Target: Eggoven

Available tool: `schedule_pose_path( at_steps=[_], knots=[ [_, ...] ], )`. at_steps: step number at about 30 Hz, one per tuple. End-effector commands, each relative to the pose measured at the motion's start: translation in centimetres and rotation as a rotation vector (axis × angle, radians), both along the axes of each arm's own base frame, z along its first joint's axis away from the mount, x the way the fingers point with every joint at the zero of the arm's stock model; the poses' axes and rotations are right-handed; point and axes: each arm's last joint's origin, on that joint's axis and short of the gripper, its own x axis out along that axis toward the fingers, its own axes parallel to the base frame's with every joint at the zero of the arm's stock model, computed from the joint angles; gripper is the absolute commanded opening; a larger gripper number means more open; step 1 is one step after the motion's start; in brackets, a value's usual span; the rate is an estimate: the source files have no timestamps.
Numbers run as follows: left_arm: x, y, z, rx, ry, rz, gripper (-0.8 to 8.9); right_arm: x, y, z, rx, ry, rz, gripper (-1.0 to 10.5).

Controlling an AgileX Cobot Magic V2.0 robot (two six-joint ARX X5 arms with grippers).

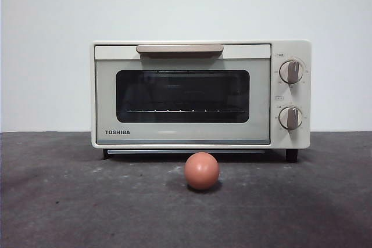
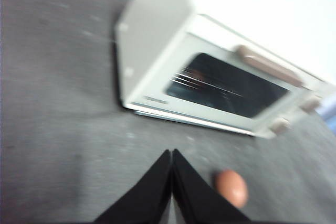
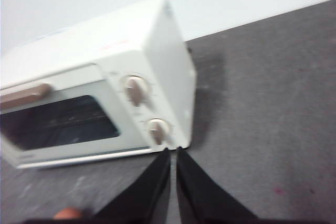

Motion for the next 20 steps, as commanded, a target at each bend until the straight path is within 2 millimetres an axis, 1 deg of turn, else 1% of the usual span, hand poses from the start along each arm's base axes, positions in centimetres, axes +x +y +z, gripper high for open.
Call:
schedule_pose_path(
  at_steps=[1,5,9,12,15,20],
  knots=[
    [0.4,-0.2,2.5,0.075,-0.016,-0.096,0.06,0.0,0.1,2.1,-0.069,0.038,0.067,0.0],
    [1.0,-0.5,5.0,0.154,0.035,-0.219,0.06,0.5,0.5,4.5,-0.127,0.153,0.223,0.0],
    [1.3,-1.3,6.4,0.195,0.084,-0.323,0.06,1.1,0.9,6.2,-0.18,0.269,0.349,0.0],
    [1.6,-2.1,6.9,0.228,0.112,-0.417,0.06,1.5,1.5,7.0,-0.201,0.336,0.474,0.0],
    [1.7,-3.0,6.9,0.252,0.139,-0.502,0.06,1.8,2.1,7.2,-0.216,0.38,0.547,0.0],
    [2.0,-3.8,6.7,0.281,0.154,-0.541,0.06,2.1,3.1,6.9,-0.234,0.409,0.626,0.0]
  ],
)
